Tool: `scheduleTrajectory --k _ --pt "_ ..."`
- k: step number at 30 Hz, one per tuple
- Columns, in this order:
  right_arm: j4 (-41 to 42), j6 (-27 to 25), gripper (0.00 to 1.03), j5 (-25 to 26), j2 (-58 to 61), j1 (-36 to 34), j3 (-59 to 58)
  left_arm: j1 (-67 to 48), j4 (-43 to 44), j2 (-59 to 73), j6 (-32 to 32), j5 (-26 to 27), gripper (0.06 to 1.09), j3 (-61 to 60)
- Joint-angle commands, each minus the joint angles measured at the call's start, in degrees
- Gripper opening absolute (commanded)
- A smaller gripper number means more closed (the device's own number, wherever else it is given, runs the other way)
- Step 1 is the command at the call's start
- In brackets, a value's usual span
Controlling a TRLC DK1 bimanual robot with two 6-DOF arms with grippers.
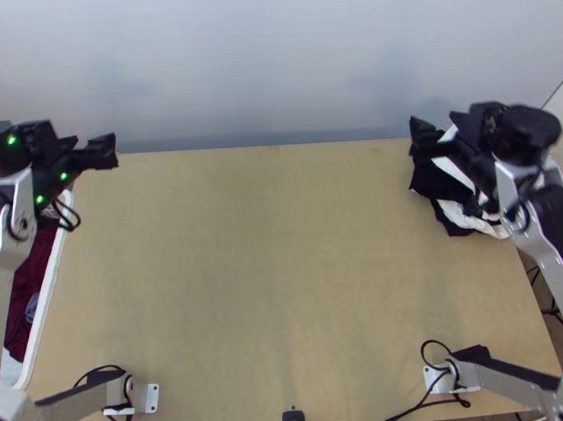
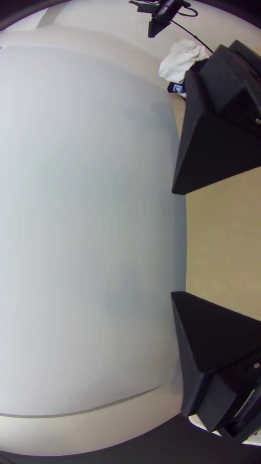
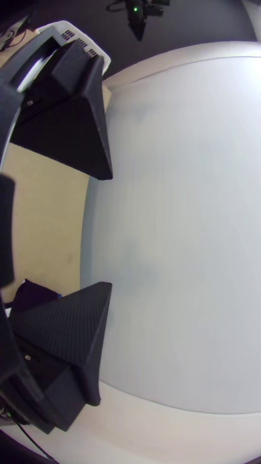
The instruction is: Fold the t-shirt
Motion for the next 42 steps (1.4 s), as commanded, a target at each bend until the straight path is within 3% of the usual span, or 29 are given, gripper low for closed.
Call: scheduleTrajectory --k 1,9,14,23,27,42 --pt "1.7 3.9 0.98 -3.6 8.3 -0.3 5.4 -0.5 -1.5 8.0 1.8 -2.1 1.03 5.1" --pt "0.8 3.8 0.98 -3.8 9.4 0.6 6.1 -1.4 -1.9 8.4 1.4 -4.0 1.03 5.1" --pt "-0.2 2.9 0.98 -3.8 9.2 1.6 5.5 -2.3 -3.0 7.8 6.1 -4.1 1.04 4.2" --pt "-1.1 2.5 0.98 -3.8 8.9 2.4 3.9 -0.4 -4.7 8.4 5.5 -4.1 1.04 4.7" --pt "-1.1 2.7 0.98 -3.8 8.2 2.9 3.6 4.9 -6.0 10.0 6.0 -4.1 1.04 4.8" --pt "-0.3 1.8 0.98 -3.7 8.3 6.0 1.4 29.2 -5.9 17.2 19.4 -3.4 1.04 2.2"
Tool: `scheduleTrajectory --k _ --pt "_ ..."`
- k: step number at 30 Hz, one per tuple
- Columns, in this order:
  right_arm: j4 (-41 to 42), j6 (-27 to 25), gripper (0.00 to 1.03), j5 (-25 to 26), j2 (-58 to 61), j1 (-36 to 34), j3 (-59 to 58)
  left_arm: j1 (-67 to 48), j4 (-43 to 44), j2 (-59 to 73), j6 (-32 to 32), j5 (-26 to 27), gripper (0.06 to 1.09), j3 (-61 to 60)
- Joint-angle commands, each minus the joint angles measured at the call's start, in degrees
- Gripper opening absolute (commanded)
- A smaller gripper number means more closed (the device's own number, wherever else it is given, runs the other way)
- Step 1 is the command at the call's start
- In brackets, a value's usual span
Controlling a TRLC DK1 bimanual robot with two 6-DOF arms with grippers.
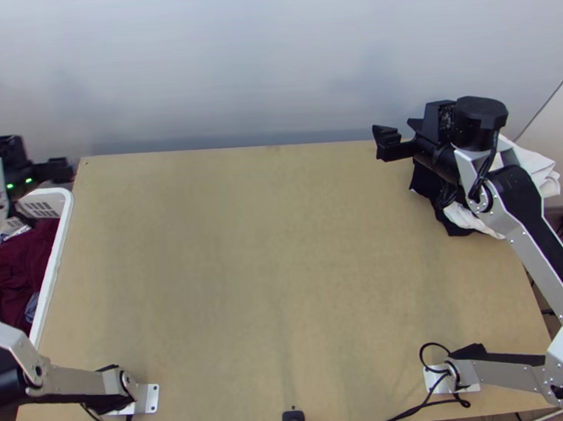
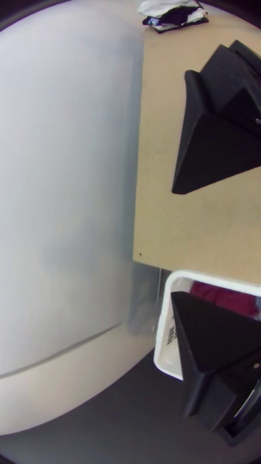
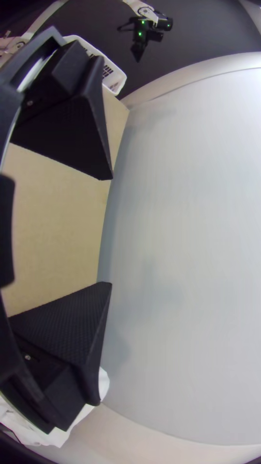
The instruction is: Fold the t-shirt
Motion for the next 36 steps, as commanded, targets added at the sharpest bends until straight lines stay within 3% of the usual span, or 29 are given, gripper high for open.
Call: scheduleTrajectory --k 1,10,14,17,36 --pt "0.6 -0.4 0.98 0.1 0.1 1.3 -1.3 11.8 0.5 5.5 5.1 0.2 1.04 -0.9" --pt "0.3 -1.9 0.98 0.5 0.5 3.3 -1.5 22.0 6.2 15.5 10.0 0.8 1.04 -0.6" --pt "0.7 -1.9 0.98 1.2 0.8 3.0 -2.4 26.8 1.2 23.0 7.0 12.0 1.03 4.9" --pt "1.0 -1.6 0.98 1.2 1.0 2.3 -2.4 28.7 -0.2 27.8 4.6 14.3 1.03 8.3" --pt "-0.1 -3.1 0.98 2.5 0.8 2.4 -6.4 32.0 -0.3 44.5 4.6 14.0 1.03 11.8"
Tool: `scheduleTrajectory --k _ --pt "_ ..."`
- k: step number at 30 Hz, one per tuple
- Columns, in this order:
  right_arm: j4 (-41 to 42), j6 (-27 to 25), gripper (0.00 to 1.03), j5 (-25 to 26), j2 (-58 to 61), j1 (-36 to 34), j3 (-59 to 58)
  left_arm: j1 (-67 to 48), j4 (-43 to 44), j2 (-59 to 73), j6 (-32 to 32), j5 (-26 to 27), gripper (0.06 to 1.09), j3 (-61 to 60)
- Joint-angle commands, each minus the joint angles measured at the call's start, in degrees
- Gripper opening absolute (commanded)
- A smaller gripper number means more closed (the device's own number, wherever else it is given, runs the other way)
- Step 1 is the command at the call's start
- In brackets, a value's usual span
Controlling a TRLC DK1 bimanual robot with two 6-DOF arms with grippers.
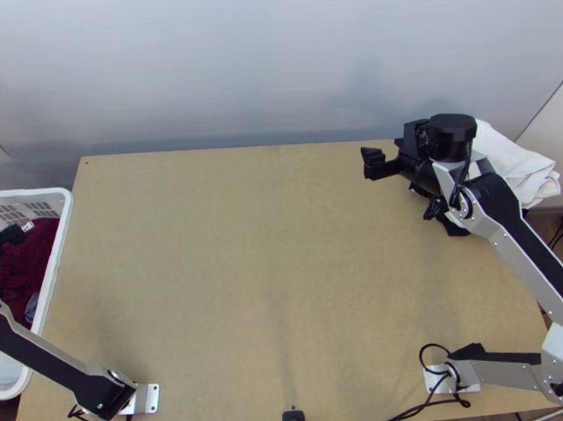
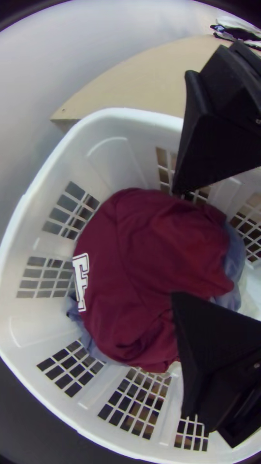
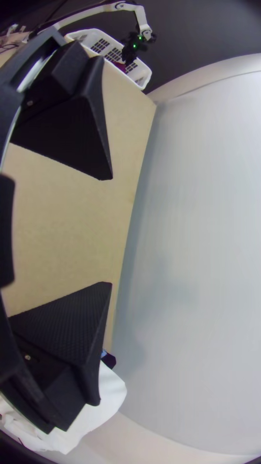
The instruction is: Fold the t-shirt
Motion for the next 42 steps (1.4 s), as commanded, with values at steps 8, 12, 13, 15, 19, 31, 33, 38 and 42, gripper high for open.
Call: scheduleTrajectory --k 8,12,13,15,19,31,33,38,42 --pt "-0.2 -2.7 0.98 1.9 0.7 -0.8 0.8 1.7 2.2 10.2 0.7 -0.9 1.04 0.6" --pt "-0.8 -2.6 0.98 2.0 0.9 -0.9 0.7 1.7 2.3 10.7 0.6 -1.2 1.03 0.7" --pt "-0.9 -2.6 0.98 2.0 0.9 -0.9 0.3 1.8 2.3 10.6 0.3 -1.2 1.04 0.7" --pt "-1.0 -2.5 0.98 2.0 0.9 -1.1 -0.3 1.7 2.0 10.5 0.2 -1.2 1.03 0.4" --pt "-1.0 -2.5 0.98 2.0 0.9 -1.5 -0.7 1.7 3.2 10.9 0.6 -1.6 1.04 -1.0" --pt "-1.9 -3.1 0.98 2.4 0.9 -1.8 -0.7 1.1 4.2 15.1 0.7 -3.3 0.59 -0.4" --pt "-2.0 -3.2 0.98 2.7 0.9 -1.8 -0.7 0.8 4.2 14.7 0.3 -3.1 0.29 -0.4" --pt "-1.9 -3.5 0.98 2.8 1.1 -2.0 -1.1 0.3 4.0 10.4 -0.1 -2.6 0.24 -1.8" --pt "-1.9 -3.5 0.98 2.8 1.8 -2.0 -1.1 0.1 3.3 7.8 -0.2 -2.5 0.24 -1.8"
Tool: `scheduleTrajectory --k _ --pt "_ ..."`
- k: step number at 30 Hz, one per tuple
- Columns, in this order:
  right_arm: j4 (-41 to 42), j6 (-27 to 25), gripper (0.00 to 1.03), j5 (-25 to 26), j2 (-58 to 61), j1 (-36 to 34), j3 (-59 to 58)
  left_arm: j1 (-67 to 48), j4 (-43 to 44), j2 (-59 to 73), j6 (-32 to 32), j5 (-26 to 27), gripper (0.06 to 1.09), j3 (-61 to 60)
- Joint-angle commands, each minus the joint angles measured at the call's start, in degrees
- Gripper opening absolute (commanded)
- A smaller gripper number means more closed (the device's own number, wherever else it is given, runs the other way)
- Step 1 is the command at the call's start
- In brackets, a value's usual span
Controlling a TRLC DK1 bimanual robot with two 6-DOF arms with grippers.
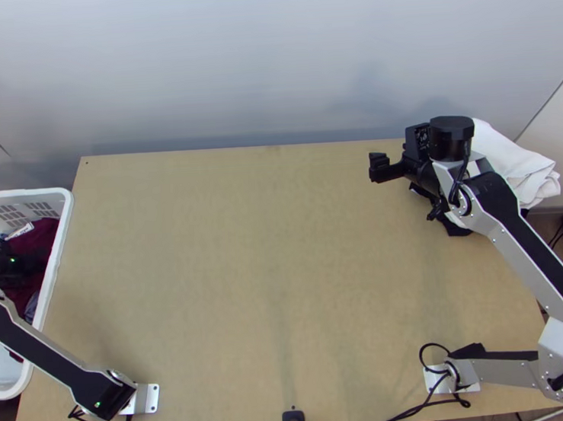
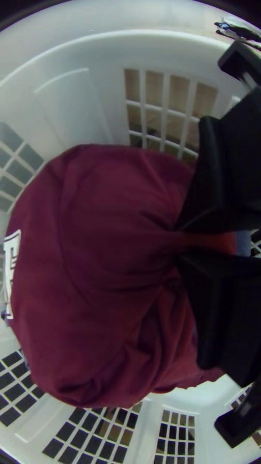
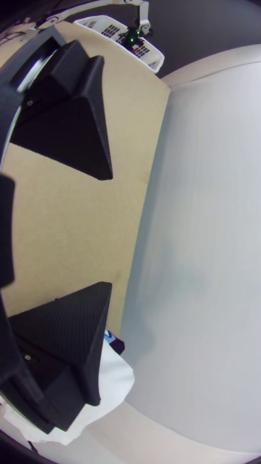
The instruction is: Fold the t-shirt
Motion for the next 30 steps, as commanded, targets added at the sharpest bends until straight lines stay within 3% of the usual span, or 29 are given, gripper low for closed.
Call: scheduleTrajectory --k 1,10,16,23,25,30 --pt "0.0 0.0 0.98 0.1 0.7 0.0 -0.2 -0.4 -1.2 -4.4 -0.3 0.4 0.24 -0.4" --pt "0.0 -0.1 0.98 0.2 0.6 -0.1 -0.5 -1.8 -9.7 -13.6 -2.1 2.0 0.24 3.1" --pt "0.0 0.1 0.98 0.1 -0.6 -0.1 -1.3 -2.2 -24.6 -15.2 -8.5 12.3 0.24 16.4" --pt "0.0 0.0 0.98 0.1 -3.6 -0.2 -3.8 -3.6 -27.3 -20.4 -14.7 14.4 0.24 25.2" --pt "0.0 0.0 0.98 0.1 -4.8 -0.3 -4.9 -4.1 -27.6 -22.3 -16.4 14.8 0.14 26.2" --pt "0.0 0.2 0.98 0.1 -7.7 -0.9 -7.4 -7.1 -29.8 -27.9 -18.6 17.9 0.14 26.2"
